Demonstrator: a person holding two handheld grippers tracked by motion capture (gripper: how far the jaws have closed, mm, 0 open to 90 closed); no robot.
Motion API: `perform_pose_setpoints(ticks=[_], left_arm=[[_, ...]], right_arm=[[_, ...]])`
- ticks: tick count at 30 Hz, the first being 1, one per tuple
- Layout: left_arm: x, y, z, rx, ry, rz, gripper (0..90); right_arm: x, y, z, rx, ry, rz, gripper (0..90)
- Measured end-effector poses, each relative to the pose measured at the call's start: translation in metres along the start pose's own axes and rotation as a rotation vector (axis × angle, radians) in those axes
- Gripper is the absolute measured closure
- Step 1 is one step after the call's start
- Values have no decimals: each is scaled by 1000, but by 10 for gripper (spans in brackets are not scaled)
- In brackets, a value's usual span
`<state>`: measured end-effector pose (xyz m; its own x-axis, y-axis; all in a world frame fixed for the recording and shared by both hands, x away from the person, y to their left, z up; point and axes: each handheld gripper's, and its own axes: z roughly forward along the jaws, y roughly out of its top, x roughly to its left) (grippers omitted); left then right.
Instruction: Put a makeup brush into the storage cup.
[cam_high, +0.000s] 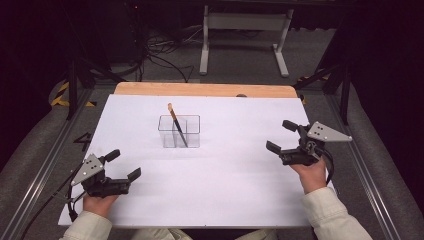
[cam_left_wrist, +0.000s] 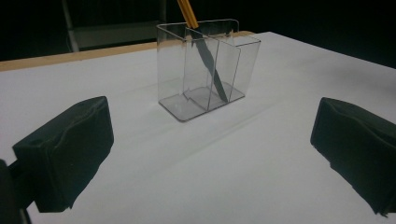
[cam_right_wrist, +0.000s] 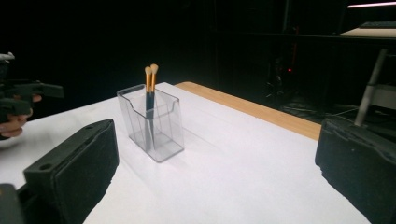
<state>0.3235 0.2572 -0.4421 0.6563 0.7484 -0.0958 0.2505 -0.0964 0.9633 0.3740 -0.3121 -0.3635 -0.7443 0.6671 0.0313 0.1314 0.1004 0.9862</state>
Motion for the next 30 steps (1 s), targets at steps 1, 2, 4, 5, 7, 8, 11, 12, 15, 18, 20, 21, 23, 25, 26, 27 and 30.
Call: perform_pose_setpoints(ticks=[1, 2, 4, 5, 7, 8, 11, 12, 15, 18, 20, 21, 23, 25, 26, 27, 30], left_arm=[[0, 0, 0, 0, 1, -1, 1], [0, 0, 0, 0, 0, -3, 2], [0, 0, 0, -4, -1, -7, 1], [0, 0, 0, -6, -1, -9, 1], [0, 1, 0, -8, -4, -8, 1], [0, 1, 0, -8, -4, -8, 1], [0, 1, 0, -9, -4, -8, 1], [1, 1, 0, -4, -6, -6, 1], [0, 1, 0, -4, -6, -3, 1], [1, 1, 0, -9, -3, -5, 1], [1, 0, 1, -8, -4, 0, 1], [1, 0, 0, -2, -5, 5, 1], [1, 0, 1, -1, -7, 12, 1], [0, 0, 1, -8, -3, 12, 1], [0, 0, 1, -12, -6, 9, 1], [0, 0, 1, -13, -6, 9, 1], [0, 0, 0, -17, -10, 13, 1]], right_arm=[[0, -4, -3, -1, -7, 0, 1], [0, -9, -7, -5, -23, -7, 2], [1, -15, -12, -9, -37, -16, 3], [1, -18, -14, -3, -40, -15, 2], [0, -24, -16, -3, -45, -10, 2], [1, -25, -17, 3, -51, -13, 2], [2, -35, -21, 10, -68, -26, 2], [2, -35, -21, 10, -68, -26, 2], [3, -42, -21, 21, -75, -34, 2], [4, -51, -21, 23, -80, -35, 1], [4, -55, -20, 32, -82, -44, 1], [4, -55, -20, 38, -85, -51, 1], [4, -57, -21, 21, -85, -47, 1], [4, -61, -20, 20, -84, -38, 1], [4, -61, -20, 20, -84, -38, 1], [3, -63, -20, 25, -79, -35, 1], [3, -66, -19, 27, -76, -23, 1]])
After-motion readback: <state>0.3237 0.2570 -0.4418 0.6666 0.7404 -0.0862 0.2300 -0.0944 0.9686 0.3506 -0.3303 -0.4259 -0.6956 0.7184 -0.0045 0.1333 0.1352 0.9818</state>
